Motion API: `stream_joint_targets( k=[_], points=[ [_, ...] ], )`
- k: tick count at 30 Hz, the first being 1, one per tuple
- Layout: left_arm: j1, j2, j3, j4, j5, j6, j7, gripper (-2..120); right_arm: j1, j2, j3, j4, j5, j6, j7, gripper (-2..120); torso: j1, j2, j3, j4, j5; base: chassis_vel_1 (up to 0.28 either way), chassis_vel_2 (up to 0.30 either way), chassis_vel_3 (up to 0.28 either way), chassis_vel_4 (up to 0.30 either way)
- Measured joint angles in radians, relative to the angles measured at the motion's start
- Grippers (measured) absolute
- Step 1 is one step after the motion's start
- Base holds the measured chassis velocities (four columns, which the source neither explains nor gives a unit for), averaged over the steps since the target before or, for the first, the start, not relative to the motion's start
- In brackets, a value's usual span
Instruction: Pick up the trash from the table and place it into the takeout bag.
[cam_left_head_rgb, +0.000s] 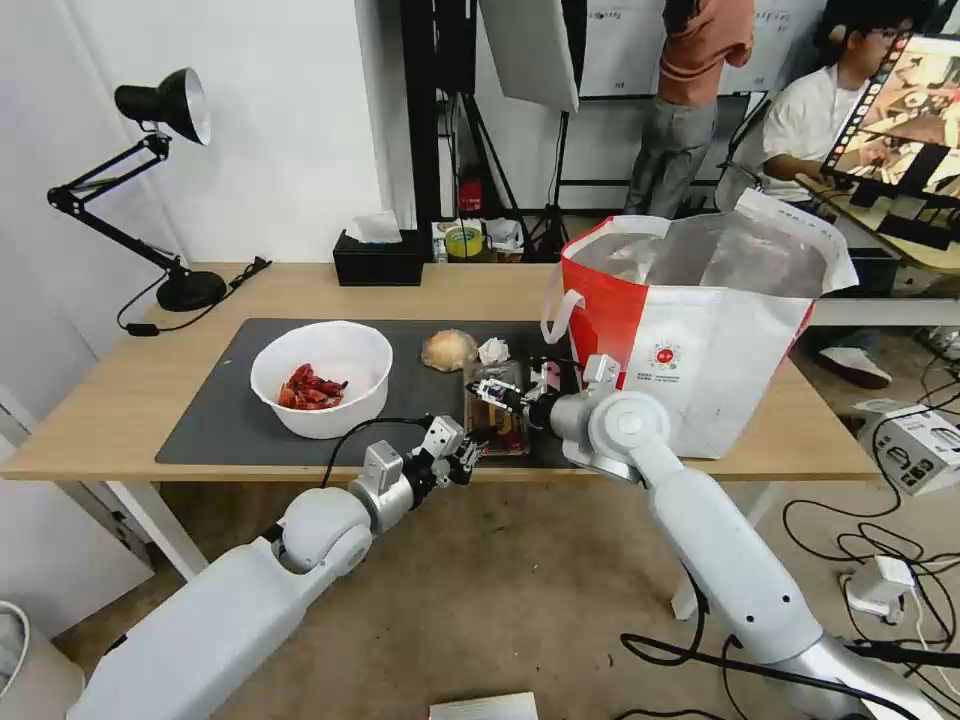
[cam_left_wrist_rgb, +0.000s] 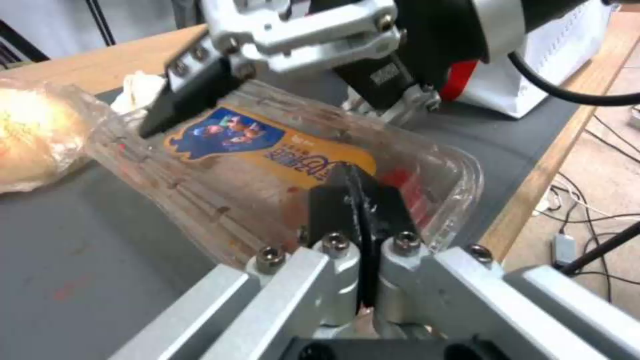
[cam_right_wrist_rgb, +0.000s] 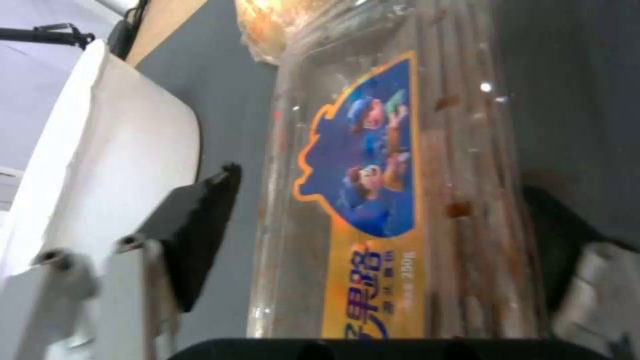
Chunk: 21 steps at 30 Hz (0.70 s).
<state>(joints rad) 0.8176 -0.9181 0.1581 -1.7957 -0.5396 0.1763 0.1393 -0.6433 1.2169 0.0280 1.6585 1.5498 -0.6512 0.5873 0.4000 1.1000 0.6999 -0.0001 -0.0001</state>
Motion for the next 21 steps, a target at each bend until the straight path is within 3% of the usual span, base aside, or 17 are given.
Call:
stream_joint_targets(
  k=[9, 17, 19, 21],
  points=[
    [0.004, 0.003, -0.004, -0.003, 0.0, -0.004, 0.002, 0, -0.007, -0.011, 0.004, -0.003, -0.003, -0.002, 0.001, 43, 0.0, 0.0, 0.0, 0.0001, 0.0002, 0.0, 0.0, 0.0, 0.0],
    [0.006, 0.005, -0.008, -0.004, -0.001, -0.005, 0.002, 0, -0.012, -0.015, 0.007, 0.001, -0.005, 0.0, 0.002, 18, 0.0, 0.0, 0.0, 0.0, 0.0001, 0.0, 0.0, 0.0, 0.0],
    [0.01, 0.006, -0.015, -0.008, -0.001, -0.006, 0.002, 0, -0.013, -0.015, 0.008, 0.002, -0.005, 0.001, 0.002, 6, 0.0, 0.0, 0.0, 0.0001, 0.0001, 0.0, 0.0, 0.0, 0.0],
    [0.01, 0.006, -0.015, -0.008, -0.001, -0.006, 0.002, 0, -0.013, -0.015, 0.008, 0.002, -0.005, 0.001, 0.002, 6, 0.0, 0.0, 0.0, 0.0001, 0.0001, 0.0, 0.0, 0.0, 0.0]
  ],
)
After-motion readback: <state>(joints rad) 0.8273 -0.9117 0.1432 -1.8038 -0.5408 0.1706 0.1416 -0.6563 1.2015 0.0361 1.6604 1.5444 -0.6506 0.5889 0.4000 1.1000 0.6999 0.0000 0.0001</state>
